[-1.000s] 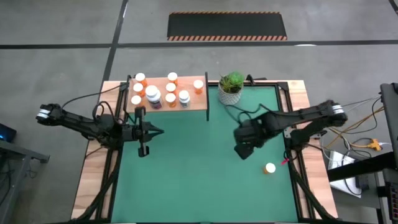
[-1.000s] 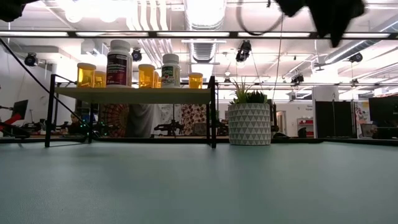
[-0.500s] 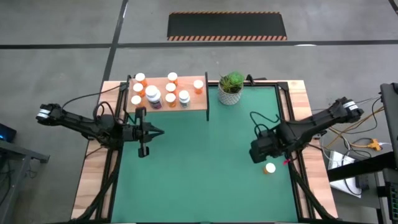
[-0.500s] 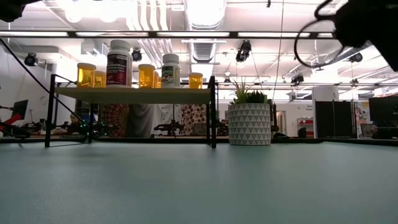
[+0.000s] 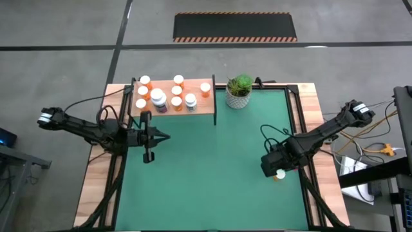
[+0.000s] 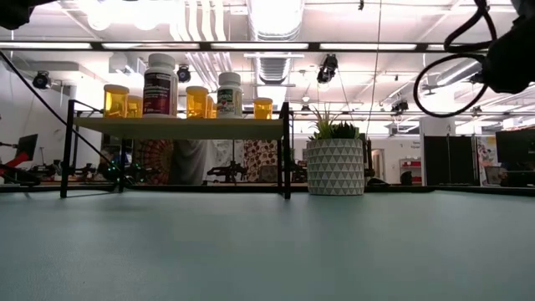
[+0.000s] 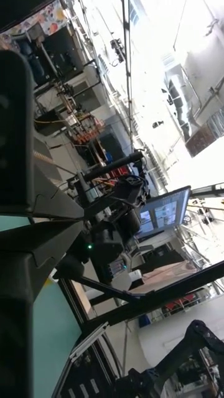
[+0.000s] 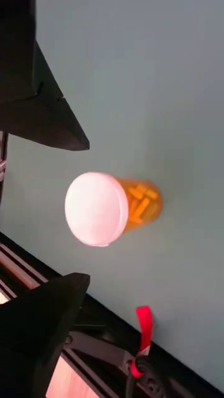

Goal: Pick and place medicine bottles onto shelf by color
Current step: Put the orange pill bottle on the shelf aligned with the other orange pill bottle

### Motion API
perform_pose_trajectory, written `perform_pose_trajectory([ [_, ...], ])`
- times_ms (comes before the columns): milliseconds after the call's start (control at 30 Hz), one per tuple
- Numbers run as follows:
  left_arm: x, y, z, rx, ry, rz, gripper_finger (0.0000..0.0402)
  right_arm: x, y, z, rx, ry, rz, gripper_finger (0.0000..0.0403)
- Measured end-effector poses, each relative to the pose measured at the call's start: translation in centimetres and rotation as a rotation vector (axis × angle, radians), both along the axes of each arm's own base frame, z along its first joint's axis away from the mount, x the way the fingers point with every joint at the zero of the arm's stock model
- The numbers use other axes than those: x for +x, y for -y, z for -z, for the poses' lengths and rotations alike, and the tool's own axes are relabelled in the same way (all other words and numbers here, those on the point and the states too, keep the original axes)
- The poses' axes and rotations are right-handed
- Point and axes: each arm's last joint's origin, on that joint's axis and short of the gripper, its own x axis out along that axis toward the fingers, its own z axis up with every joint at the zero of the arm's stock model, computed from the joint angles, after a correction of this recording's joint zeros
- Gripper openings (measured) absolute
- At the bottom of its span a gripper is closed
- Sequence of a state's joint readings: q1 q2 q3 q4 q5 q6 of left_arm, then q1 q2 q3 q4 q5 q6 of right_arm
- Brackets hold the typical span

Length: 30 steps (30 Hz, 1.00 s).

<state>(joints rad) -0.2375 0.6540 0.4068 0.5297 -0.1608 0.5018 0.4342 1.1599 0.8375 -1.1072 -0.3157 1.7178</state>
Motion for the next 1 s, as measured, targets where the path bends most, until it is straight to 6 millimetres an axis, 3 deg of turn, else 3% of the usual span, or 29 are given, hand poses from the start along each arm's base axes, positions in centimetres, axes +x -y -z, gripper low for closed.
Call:
perform_pose_trajectory([
  [633,0.0,0.0,0.1,0.002,-0.009,0.0,0.0,-0.9,-1.0,2.9,-0.018,0.007,0.042,0.032],
  [1000,0.0,0.0,0.1,0.002,-0.008,-0.001,0.0,-0.8,-1.0,3.0,-0.022,0.01,0.057,0.0205],
])
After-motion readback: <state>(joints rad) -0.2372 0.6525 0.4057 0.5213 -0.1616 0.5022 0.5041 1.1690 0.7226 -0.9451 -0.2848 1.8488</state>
